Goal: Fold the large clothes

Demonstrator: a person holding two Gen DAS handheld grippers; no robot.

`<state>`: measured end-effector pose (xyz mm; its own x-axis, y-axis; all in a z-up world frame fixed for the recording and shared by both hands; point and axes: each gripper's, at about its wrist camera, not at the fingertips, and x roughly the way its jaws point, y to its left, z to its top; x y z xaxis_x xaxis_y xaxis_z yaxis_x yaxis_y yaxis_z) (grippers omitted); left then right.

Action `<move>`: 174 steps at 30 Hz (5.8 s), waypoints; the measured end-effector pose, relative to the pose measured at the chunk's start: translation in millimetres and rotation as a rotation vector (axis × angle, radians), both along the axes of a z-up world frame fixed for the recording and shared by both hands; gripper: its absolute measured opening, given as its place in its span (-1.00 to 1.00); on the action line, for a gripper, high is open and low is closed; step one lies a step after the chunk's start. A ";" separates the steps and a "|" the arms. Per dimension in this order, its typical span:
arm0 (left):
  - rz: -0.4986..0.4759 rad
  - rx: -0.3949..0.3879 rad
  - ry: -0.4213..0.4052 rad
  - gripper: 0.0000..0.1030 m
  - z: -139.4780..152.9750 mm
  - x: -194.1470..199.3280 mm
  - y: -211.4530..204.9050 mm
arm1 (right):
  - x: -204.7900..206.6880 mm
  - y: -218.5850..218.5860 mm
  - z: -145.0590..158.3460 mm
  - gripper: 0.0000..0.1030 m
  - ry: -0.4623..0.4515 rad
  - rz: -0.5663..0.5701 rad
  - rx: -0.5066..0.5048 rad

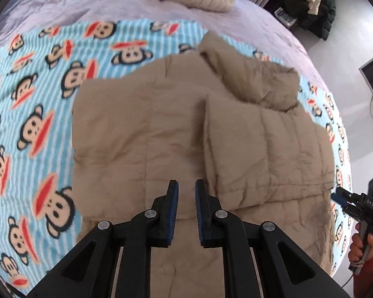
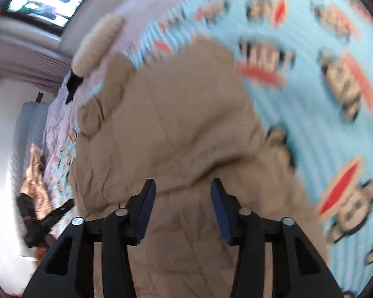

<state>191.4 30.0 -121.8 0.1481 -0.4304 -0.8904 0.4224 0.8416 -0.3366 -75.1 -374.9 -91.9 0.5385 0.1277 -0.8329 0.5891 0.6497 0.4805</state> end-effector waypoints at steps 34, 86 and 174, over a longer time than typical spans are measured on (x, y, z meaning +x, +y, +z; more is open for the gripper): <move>-0.103 0.110 -0.102 -0.72 -33.6 -20.6 -71.0 | 18.6 -22.3 -22.6 -0.73 0.139 0.057 -0.228; 0.136 0.326 -0.157 0.98 95.9 -184.9 12.0 | -60.1 49.0 63.2 1.00 0.092 0.125 -0.002; 0.132 -0.225 0.284 -0.79 23.6 -218.7 169.4 | -209.5 122.3 -30.0 -0.85 -0.052 -0.375 0.598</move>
<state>-27.3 199.4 -98.2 -0.0230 -0.6133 -0.7895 0.1786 0.7745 -0.6068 -284.6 -252.7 -121.8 0.6725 0.3536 -0.6501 0.6883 0.0239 0.7250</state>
